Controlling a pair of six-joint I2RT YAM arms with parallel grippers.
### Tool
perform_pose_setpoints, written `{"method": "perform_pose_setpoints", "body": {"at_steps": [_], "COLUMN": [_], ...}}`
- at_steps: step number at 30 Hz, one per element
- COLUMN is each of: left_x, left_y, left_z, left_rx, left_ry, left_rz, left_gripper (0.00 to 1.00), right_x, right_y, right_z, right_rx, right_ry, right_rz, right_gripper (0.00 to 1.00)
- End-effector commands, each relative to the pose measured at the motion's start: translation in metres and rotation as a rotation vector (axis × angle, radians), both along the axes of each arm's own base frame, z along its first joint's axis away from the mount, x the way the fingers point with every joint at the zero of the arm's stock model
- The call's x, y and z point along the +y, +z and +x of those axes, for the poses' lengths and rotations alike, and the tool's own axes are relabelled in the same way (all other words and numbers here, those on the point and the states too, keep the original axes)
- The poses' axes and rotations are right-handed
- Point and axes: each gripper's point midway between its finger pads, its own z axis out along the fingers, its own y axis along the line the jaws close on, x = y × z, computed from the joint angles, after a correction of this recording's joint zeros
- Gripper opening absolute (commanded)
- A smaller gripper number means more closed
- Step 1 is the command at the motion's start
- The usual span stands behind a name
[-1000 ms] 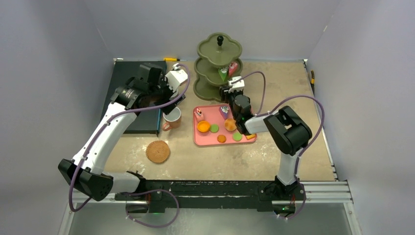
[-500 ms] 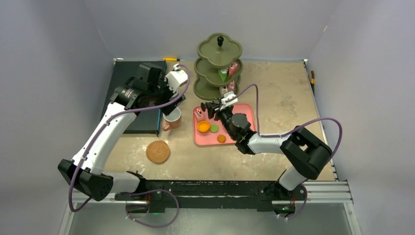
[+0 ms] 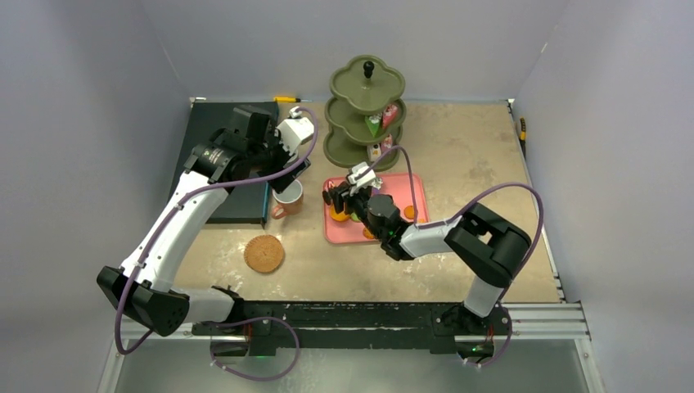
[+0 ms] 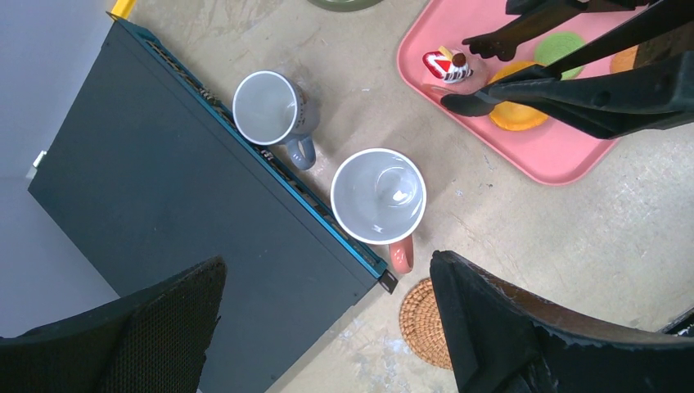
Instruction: Serve the afternoon tea
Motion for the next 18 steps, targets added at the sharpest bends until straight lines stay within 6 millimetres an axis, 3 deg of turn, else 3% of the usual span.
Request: {"method": "perform_pose_setpoints", "body": {"at_steps": [1,5,8,13,18], "left_x": [0.0,0.0,0.0,0.002,0.003], "left_y": [0.023,0.019,0.018,0.021,0.019], "left_z": [0.003,0.003,0.004,0.003,0.002], "left_rx": [-0.058,-0.053,-0.053,-0.063,-0.061], "left_ry": [0.01,0.011,0.013,0.012,0.014], "left_rz": [-0.04,-0.036,-0.033,-0.029,-0.023], "left_gripper": [0.95,0.95,0.95,0.95,0.95], "right_x": [0.012,0.013,0.007,-0.012,-0.036], "right_y": [0.026,0.034,0.051,0.075,0.079], "right_z": [0.008,0.012,0.023,0.048,0.074], "right_rx": [-0.045,-0.067,-0.101,-0.141,-0.163], "right_ry": [0.0,-0.011,-0.047,-0.116,-0.196], "right_rz": [0.066,0.056,0.064,0.094,0.103], "right_gripper": [0.54,0.36,0.28,0.28,0.28]}}
